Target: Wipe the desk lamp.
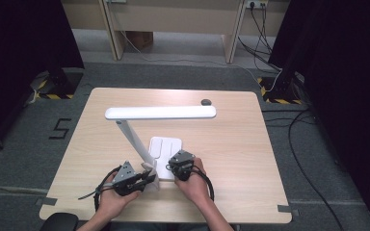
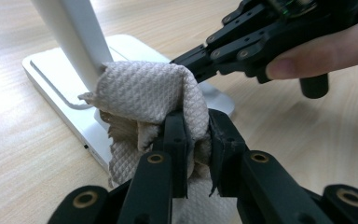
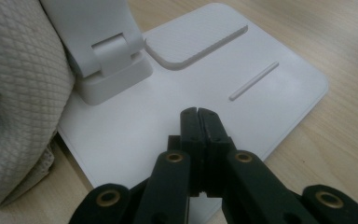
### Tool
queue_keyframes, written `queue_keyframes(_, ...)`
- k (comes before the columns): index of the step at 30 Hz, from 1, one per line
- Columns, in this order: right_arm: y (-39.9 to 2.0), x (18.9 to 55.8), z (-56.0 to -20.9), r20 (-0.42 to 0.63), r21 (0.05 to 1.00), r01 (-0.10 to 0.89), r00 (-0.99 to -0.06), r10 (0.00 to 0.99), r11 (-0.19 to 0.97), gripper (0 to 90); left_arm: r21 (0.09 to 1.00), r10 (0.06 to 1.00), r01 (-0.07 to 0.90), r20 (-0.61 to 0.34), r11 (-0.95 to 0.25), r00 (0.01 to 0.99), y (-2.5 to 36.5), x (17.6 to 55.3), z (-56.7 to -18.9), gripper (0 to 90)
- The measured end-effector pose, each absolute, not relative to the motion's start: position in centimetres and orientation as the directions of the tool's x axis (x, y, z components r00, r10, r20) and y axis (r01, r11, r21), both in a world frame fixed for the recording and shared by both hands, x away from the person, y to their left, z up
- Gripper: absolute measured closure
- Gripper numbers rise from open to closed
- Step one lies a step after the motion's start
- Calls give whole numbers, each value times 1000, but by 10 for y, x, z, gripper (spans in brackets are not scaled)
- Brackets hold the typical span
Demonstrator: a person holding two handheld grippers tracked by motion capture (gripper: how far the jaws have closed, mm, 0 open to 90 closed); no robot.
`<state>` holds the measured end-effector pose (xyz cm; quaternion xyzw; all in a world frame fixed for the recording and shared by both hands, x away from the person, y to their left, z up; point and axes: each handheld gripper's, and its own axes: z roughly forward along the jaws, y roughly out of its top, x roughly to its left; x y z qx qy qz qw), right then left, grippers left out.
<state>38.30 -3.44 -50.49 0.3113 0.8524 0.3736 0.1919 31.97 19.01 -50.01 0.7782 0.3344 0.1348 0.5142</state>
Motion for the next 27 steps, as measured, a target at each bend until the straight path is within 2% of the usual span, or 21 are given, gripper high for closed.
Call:
queue_keyframes(13, -35, 385, -503, -91, 748, 404, -722, 685, 526, 829, 925, 627, 317, -123, -208, 769, 197, 303, -467, 787)
queue_keyframes(15, -36, 386, -502, -83, 745, 413, -722, 687, 524, 777, 927, 623, 310, -116, -213, 774, 195, 304, -464, 787)
queue_keyframes(18, -43, 389, -496, -87, 715, 430, -727, 681, 551, 635, 928, 626, 304, -109, -214, 772, 194, 307, -459, 787)
queue_keyframes(22, -68, 385, -477, -41, 755, 433, -719, 694, 493, 572, 929, 633, 306, -110, -208, 766, 193, 313, -457, 787)
queue_keyframes(27, -82, 363, -465, 8, 783, 413, -754, 657, 465, 508, 923, 636, 313, -106, -222, 764, 186, 318, -456, 787)
